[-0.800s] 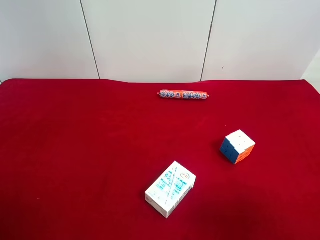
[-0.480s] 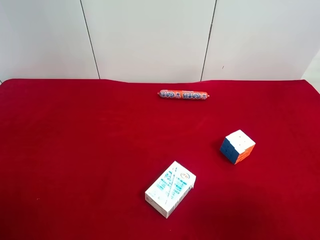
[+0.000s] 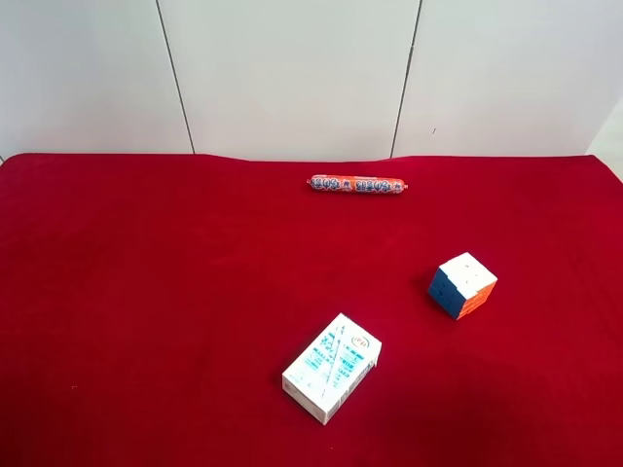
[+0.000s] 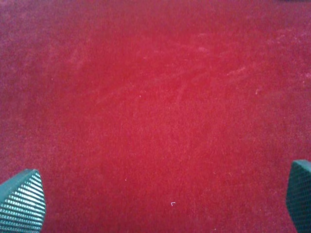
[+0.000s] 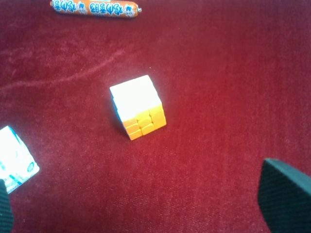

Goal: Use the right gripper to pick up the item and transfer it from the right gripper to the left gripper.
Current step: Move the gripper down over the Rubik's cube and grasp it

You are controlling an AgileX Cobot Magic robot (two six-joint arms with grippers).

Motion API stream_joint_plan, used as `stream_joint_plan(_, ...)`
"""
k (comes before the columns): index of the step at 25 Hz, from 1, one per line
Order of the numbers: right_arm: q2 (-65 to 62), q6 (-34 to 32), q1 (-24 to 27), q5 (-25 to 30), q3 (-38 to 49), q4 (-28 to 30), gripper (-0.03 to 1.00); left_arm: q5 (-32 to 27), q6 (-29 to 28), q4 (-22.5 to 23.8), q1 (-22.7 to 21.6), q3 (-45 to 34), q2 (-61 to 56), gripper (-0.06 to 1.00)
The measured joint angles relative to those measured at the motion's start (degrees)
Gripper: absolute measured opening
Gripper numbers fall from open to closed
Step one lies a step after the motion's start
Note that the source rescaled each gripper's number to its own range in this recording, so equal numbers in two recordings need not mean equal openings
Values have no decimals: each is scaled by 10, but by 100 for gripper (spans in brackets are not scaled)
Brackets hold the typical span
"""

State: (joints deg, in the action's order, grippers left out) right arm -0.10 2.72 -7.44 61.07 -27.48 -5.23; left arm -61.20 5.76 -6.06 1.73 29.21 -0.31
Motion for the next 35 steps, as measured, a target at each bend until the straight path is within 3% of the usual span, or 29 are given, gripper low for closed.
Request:
stream_joint_plan(12,0,0,0,0,0,-5,100,0,1,0,0,0,0,100)
stream_joint_plan(15,28,-27,0,15,-13,-5,100,0,1,0,0,0,0,100)
stream_joint_plan(22,255,-42,0,19,-126,22,100,0,1,0,0,0,0,100)
stream_joint_plan(35,720,35,-21,-6,-254,38,100,0,1,0,0,0,0,100)
